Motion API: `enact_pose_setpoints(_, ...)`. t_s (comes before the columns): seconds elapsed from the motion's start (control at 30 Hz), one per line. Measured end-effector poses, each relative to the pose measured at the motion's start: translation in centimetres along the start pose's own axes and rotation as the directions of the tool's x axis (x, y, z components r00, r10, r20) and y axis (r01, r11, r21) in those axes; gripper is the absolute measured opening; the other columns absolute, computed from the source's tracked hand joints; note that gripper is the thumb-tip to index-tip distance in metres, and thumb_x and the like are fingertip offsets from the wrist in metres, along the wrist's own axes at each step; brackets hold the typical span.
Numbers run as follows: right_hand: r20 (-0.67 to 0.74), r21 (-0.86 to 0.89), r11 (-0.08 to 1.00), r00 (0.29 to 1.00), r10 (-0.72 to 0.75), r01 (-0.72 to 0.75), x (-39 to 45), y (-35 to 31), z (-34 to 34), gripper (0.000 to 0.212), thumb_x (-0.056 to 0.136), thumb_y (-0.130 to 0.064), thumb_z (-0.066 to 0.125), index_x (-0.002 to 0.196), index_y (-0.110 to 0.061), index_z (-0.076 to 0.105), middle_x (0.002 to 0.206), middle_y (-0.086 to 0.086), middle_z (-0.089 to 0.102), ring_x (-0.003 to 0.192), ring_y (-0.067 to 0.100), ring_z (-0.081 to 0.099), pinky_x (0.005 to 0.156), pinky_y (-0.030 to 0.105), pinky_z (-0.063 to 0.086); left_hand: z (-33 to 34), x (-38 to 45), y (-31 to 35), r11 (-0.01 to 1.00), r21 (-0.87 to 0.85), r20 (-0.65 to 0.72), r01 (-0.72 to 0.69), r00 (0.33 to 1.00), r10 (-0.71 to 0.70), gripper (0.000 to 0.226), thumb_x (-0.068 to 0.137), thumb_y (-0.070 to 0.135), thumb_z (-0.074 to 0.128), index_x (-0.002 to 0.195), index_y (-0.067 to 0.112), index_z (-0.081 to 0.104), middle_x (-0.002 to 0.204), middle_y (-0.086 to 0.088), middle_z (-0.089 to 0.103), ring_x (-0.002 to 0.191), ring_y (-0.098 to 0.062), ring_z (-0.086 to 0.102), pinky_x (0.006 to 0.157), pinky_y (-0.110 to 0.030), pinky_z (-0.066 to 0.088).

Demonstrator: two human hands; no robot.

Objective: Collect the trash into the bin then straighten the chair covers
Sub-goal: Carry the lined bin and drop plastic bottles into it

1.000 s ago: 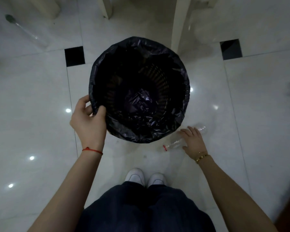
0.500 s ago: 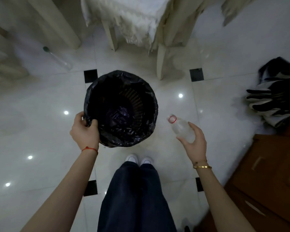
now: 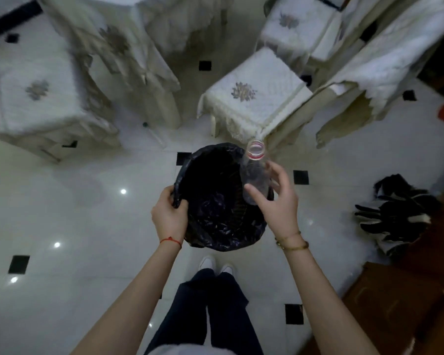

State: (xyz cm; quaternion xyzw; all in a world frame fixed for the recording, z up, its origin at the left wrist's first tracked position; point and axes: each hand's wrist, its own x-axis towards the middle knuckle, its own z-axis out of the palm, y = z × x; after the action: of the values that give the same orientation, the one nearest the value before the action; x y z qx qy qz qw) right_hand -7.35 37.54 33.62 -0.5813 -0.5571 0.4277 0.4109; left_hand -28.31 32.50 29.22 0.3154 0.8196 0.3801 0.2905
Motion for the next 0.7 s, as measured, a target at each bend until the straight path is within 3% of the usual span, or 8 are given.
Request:
enact_pose_setpoints(0.17, 0.269, -0.173, 0.979, 0.961, -0.061, 0.111, 1.2, -3.7, 5.2, 0.062, 0.074, -0.043, 0.076, 0.127, -0.026, 0.050, 0.124, -0.011, 0.057, 0.114, 0.000, 0.052, 0.098, 0.020, 0.043, -4.4, 0.0, 2.7, 0.998, -0.069, -0.025, 0.012, 1.000, -0.014, 0.029, 0.076, 0.009, 0.060, 0.099, 0.025, 0.064, 0.080, 0.006, 0.072, 0.073, -0.011, 0.067, 0.072, -0.029, 0.054)
enact_pose_setpoints(0.33, 0.470, -0.378, 0.913, 0.881, 0.048, 0.151, 1.6, -3.6, 11.1, 0.067, 0.074, -0.046, 0.074, 0.130, -0.022, 0.046, 0.126, -0.001, 0.055, 0.116, 0.013, 0.053, 0.101, 0.028, 0.043, -8.9, 1.0, 3.5, 0.988, -0.149, -0.092, 0.050, 0.994, -0.064, 0.030, 0.075, 0.004, 0.059, 0.096, 0.024, 0.065, 0.077, 0.008, 0.072, 0.069, -0.006, 0.067, 0.071, -0.027, 0.054)
enact_pose_setpoints(0.57, 0.579, -0.472, 0.859, 0.805, 0.132, 0.198, 4.1, -6.0, 20.0, 0.074, 0.078, -0.040, 0.073, 0.139, -0.016, 0.040, 0.136, 0.008, 0.050, 0.125, 0.022, 0.048, 0.104, 0.028, 0.037, -15.5, 6.8, 1.6, 0.976, -0.186, -0.132, 0.112, 0.982, -0.137, 0.027, 0.076, 0.005, 0.060, 0.094, 0.025, 0.064, 0.075, 0.007, 0.072, 0.068, -0.008, 0.067, 0.070, -0.029, 0.056)
enact_pose_setpoints(0.7, 0.563, -0.442, 0.851, 0.827, 0.017, 0.283, 6.0, -9.5, 24.8, 0.063, 0.083, -0.040, 0.068, 0.137, -0.016, 0.045, 0.137, 0.003, 0.051, 0.128, 0.016, 0.045, 0.109, 0.033, 0.037, -20.0, 12.0, 0.4, 0.972, -0.181, -0.153, 0.151, 0.972, -0.179, 0.027, 0.078, 0.004, 0.060, 0.095, 0.025, 0.063, 0.076, 0.005, 0.072, 0.069, -0.009, 0.067, 0.072, -0.029, 0.056)
